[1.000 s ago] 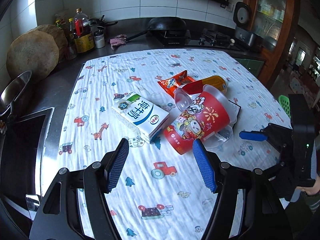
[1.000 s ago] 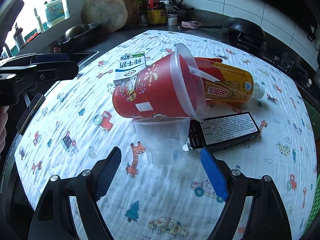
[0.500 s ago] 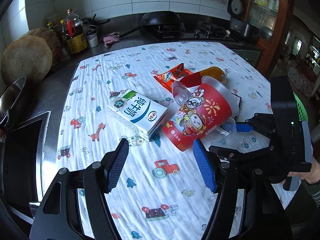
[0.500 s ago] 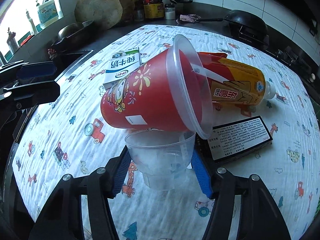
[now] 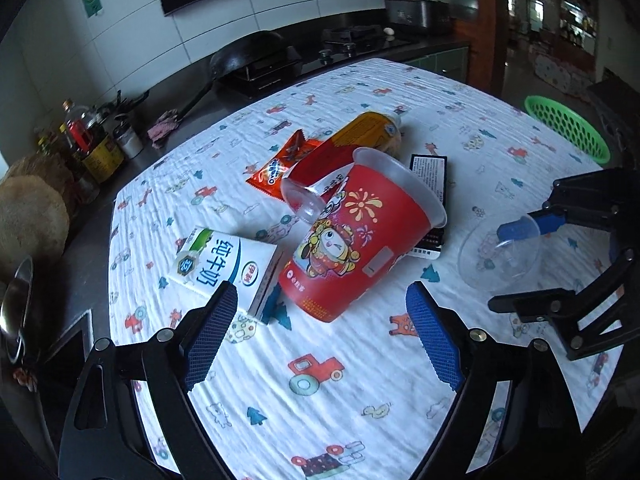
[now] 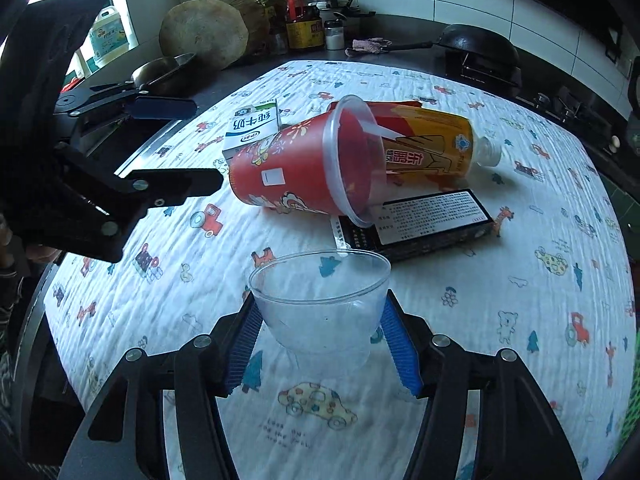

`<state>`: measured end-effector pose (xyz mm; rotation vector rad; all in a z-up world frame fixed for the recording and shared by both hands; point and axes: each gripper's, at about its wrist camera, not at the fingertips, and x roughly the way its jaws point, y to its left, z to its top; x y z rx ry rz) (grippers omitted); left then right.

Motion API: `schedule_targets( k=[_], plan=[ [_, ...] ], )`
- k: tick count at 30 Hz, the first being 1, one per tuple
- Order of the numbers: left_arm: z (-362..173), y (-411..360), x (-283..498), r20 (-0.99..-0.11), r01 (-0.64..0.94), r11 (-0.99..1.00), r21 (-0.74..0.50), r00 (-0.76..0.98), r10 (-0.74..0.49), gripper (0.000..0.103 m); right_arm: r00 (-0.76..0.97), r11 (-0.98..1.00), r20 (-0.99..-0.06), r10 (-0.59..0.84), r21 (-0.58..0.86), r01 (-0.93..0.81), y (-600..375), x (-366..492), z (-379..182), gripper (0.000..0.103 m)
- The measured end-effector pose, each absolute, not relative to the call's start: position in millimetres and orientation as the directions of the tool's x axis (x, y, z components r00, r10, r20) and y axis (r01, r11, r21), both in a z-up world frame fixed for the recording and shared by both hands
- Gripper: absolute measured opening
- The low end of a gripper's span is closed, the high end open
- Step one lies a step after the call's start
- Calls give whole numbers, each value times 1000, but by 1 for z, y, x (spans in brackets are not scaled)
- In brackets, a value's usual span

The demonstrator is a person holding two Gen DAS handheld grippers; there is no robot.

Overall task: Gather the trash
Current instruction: 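Grasp the clear plastic lid with the right gripper while the left gripper grasps the red cup, then drop the clear lid into the green basket with the right gripper while the left gripper carries the red cup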

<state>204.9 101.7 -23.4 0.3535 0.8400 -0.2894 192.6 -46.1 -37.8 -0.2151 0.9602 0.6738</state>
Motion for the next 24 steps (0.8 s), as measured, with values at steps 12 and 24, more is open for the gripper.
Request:
schedule_targets(
  k=[12,24],
  plan=[
    [-55,73,251,-812,549,780,300,576,-93,90,439,829,-804,402,115,-548,-105,170,-17,57],
    [-70,54,258,-829,611,730,307,548,-110,76,464,891,-816,345,130,-434,-154,171,-25,57]
  ],
)
